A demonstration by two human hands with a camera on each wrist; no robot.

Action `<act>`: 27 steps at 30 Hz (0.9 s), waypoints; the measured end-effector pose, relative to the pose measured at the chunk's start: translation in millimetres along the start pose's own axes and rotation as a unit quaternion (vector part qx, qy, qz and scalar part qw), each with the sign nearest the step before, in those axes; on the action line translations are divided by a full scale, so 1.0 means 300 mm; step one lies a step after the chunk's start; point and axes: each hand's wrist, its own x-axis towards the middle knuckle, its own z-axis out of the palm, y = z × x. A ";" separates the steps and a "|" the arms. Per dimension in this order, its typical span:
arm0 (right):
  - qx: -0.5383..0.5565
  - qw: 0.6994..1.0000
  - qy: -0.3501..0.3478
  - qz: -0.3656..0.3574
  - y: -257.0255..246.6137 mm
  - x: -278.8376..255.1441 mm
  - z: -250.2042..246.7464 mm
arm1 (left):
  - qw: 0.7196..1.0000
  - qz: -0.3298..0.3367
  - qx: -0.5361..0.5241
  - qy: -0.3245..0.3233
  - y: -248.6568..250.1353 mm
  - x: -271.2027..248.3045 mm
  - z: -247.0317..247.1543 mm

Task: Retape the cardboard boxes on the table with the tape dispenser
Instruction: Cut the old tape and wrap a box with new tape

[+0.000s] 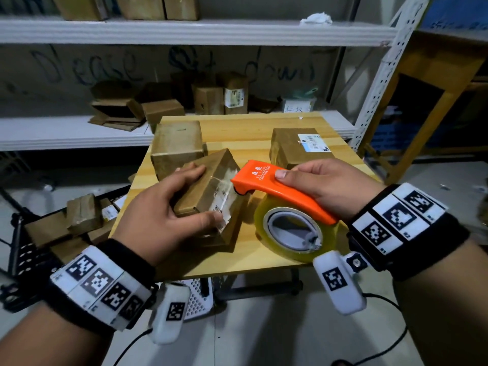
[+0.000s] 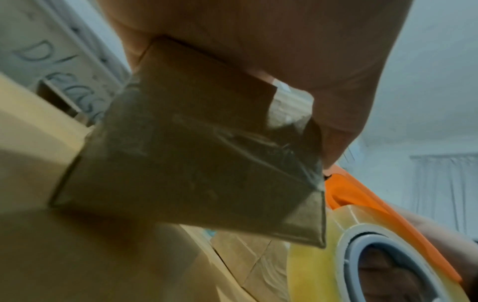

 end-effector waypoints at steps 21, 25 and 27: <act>0.034 0.998 0.040 -0.045 -0.081 0.033 0.128 | 0.971 -0.047 -0.230 0.039 -0.006 0.016 -0.035; 0.017 0.998 0.053 -0.043 -0.091 0.028 0.136 | 0.987 0.010 -0.144 0.075 -0.016 0.013 -0.036; 0.014 0.997 0.059 -0.044 -0.095 0.026 0.138 | 0.989 0.047 -0.082 0.117 -0.025 0.016 -0.033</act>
